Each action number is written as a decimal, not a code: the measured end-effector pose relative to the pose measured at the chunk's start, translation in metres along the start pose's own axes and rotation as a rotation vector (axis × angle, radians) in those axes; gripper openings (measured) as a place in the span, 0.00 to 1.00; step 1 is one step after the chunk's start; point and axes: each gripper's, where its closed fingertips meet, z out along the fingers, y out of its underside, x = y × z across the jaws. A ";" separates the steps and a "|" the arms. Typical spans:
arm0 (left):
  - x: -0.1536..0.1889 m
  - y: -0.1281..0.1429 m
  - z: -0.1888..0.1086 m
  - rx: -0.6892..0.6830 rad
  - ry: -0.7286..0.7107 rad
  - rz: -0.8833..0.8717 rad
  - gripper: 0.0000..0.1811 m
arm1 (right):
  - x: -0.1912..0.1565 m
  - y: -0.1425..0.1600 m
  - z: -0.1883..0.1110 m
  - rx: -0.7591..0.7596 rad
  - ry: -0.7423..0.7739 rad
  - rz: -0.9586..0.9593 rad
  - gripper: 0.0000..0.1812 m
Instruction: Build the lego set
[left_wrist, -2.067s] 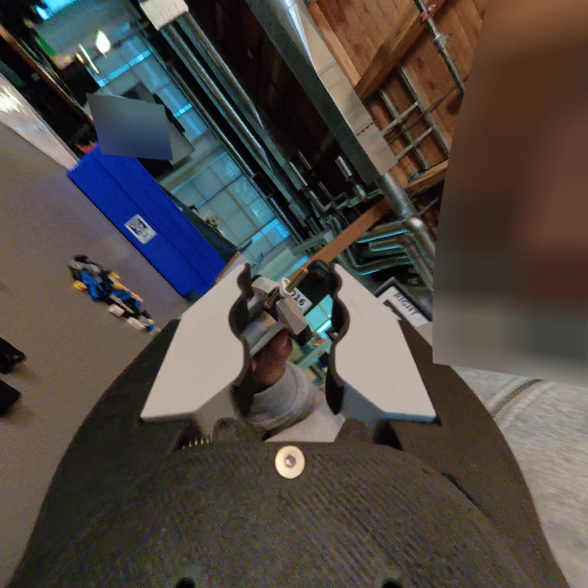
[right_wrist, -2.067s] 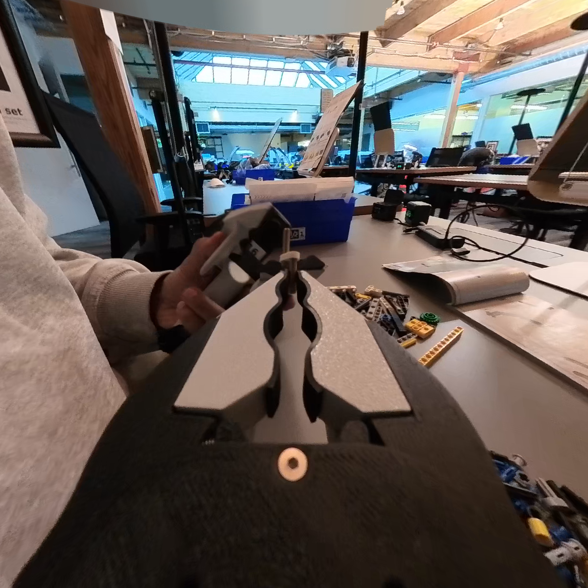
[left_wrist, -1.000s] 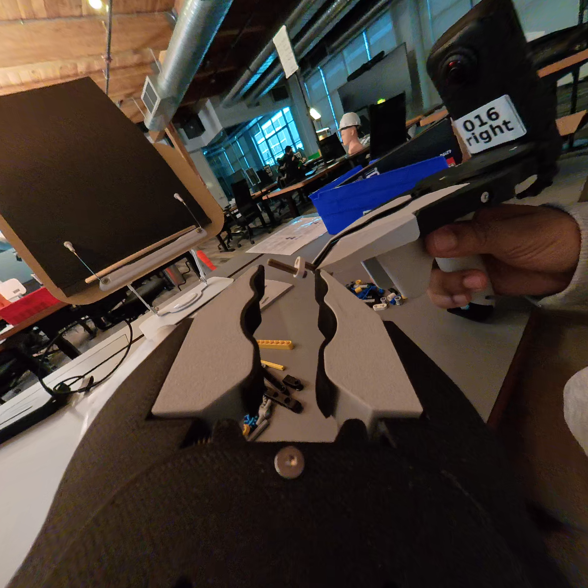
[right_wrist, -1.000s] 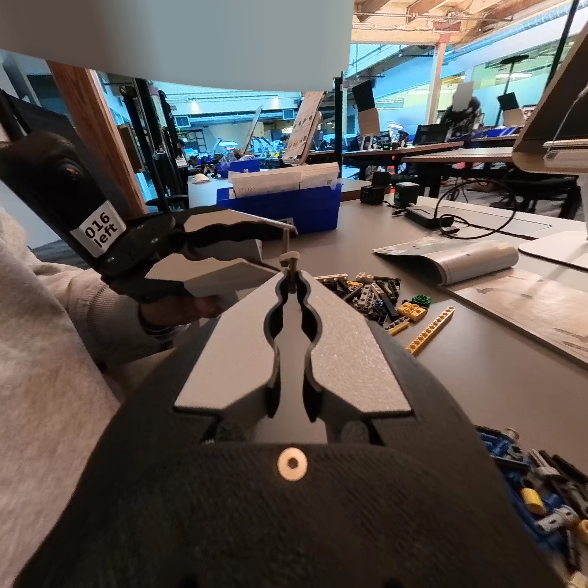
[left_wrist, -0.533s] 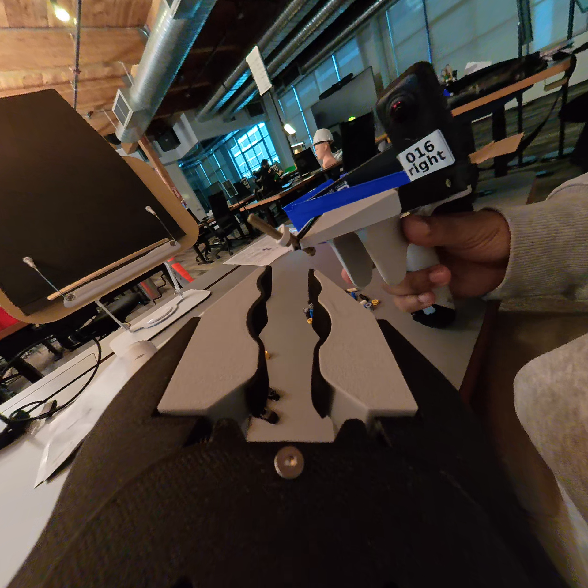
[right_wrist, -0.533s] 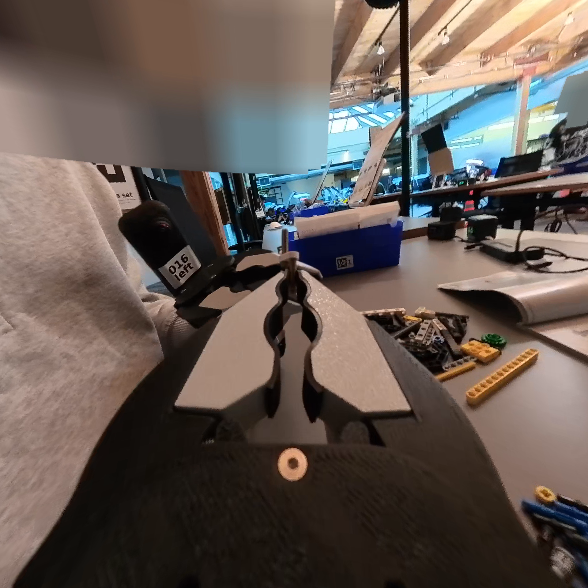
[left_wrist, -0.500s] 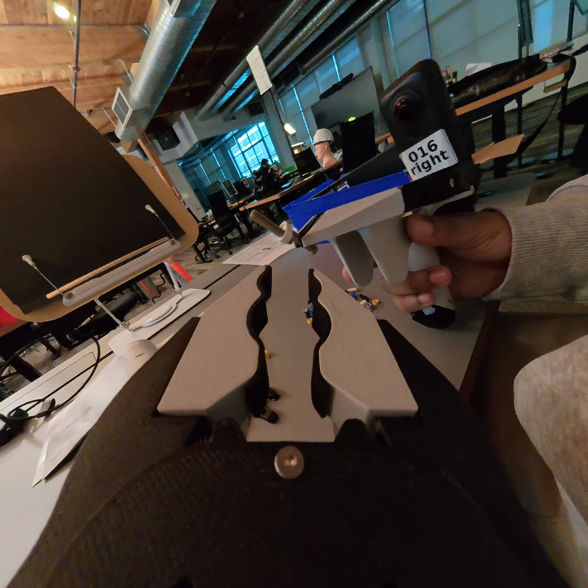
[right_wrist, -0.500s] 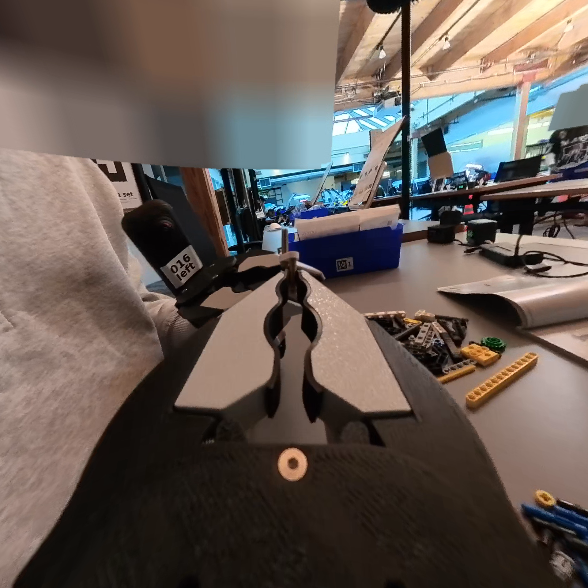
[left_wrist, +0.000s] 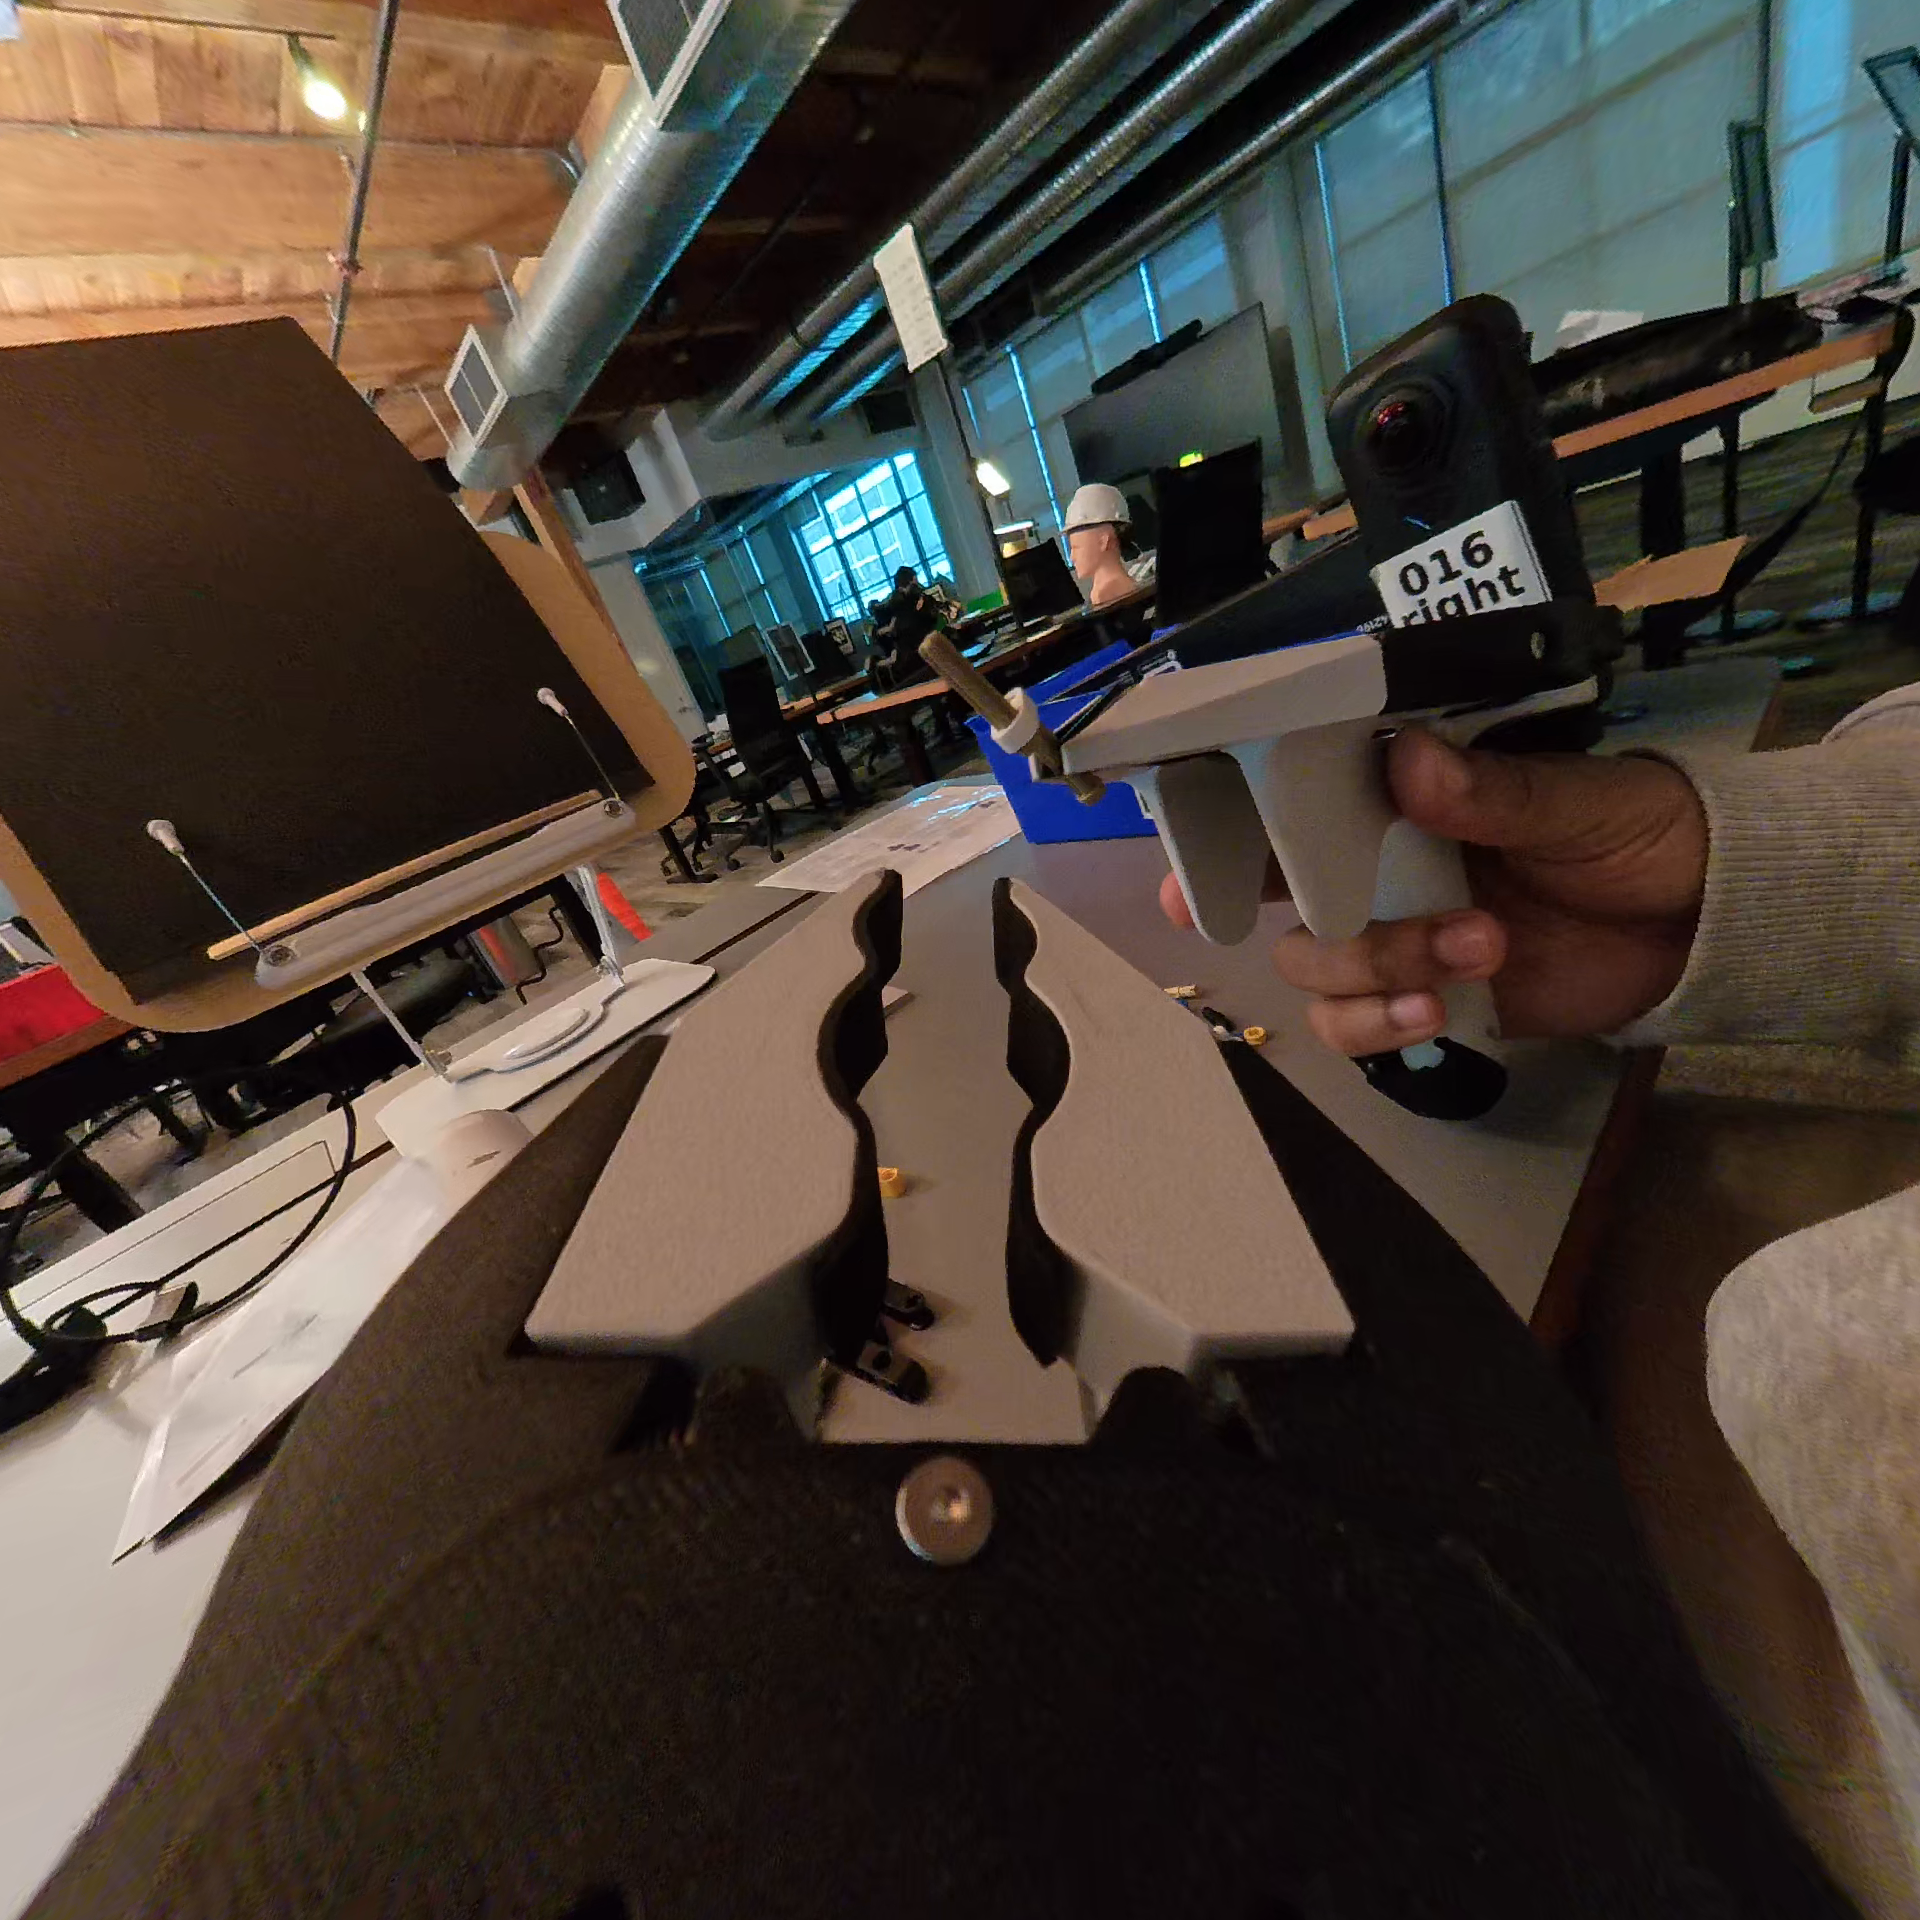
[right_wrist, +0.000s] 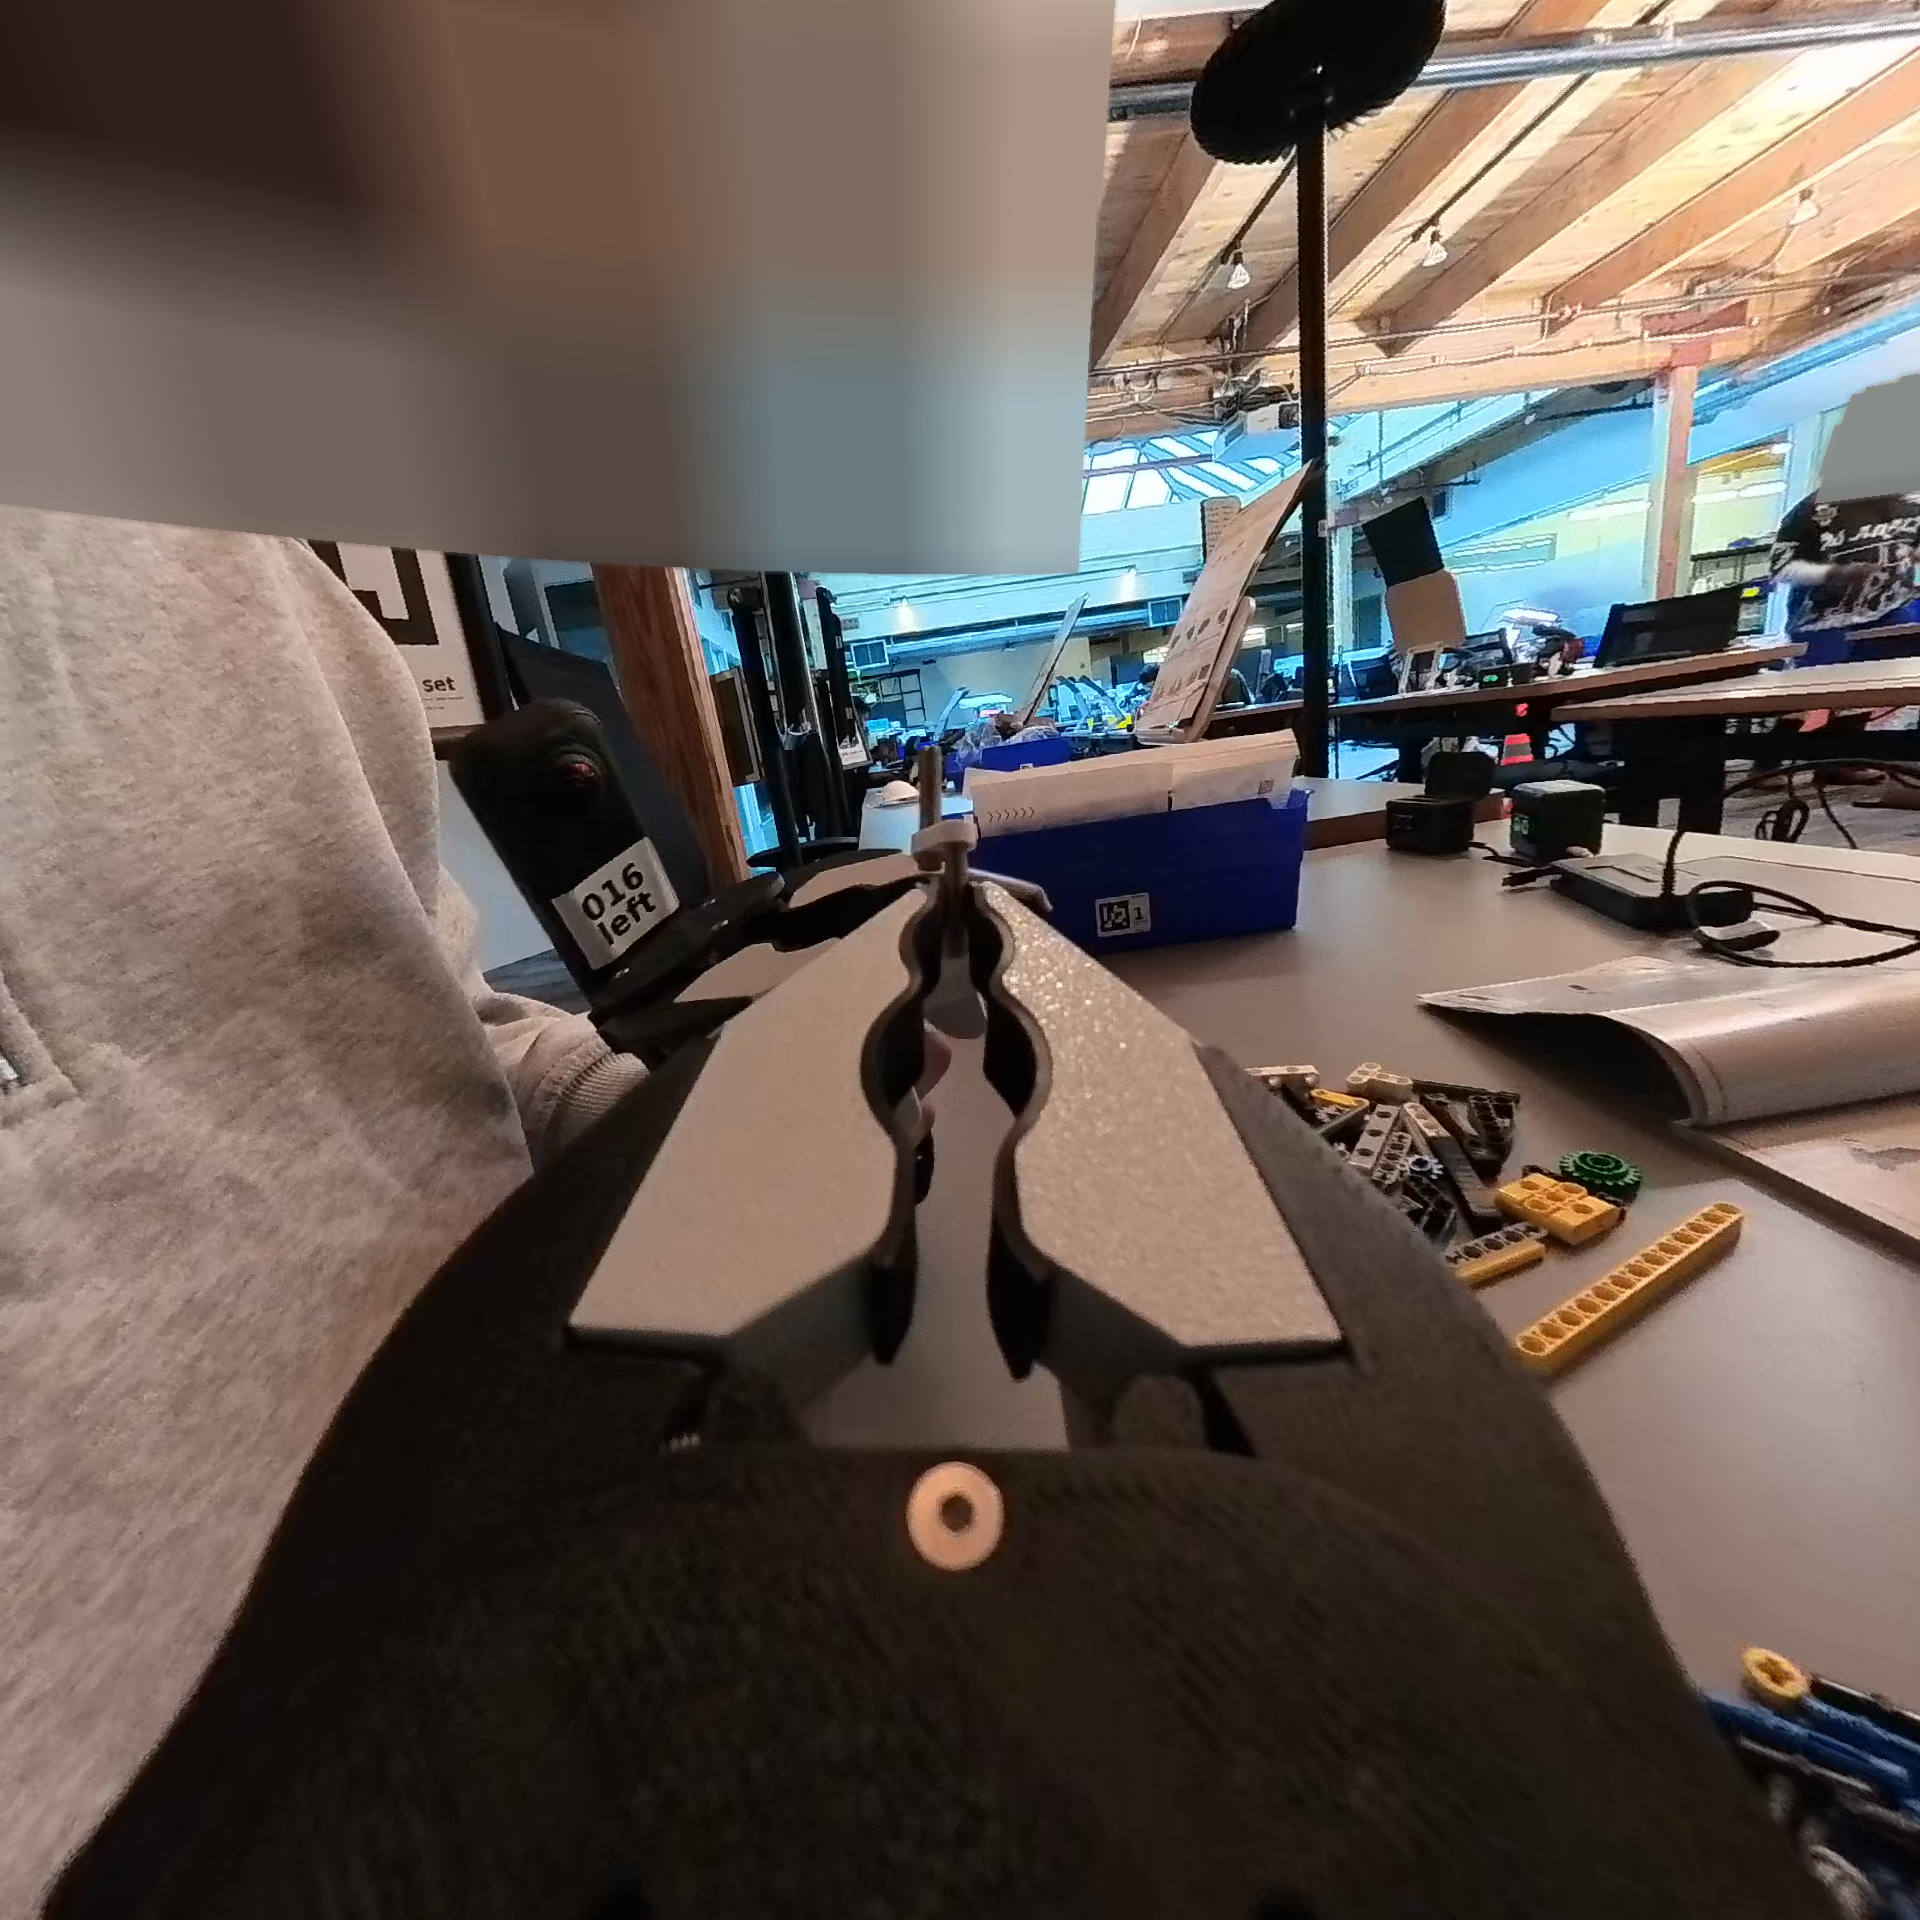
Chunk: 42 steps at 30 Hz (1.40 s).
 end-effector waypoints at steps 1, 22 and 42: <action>0.000 0.000 0.000 -0.001 0.001 -0.004 0.09 | 0.000 0.000 0.000 0.001 0.002 -0.002 0.01; 0.003 -0.011 -0.004 0.069 0.046 -0.060 0.09 | 0.003 -0.001 -0.001 -0.002 0.025 -0.033 0.00; -0.011 0.000 0.000 0.080 0.243 -0.841 0.03 | 0.014 0.027 0.004 -0.181 0.147 -0.210 0.02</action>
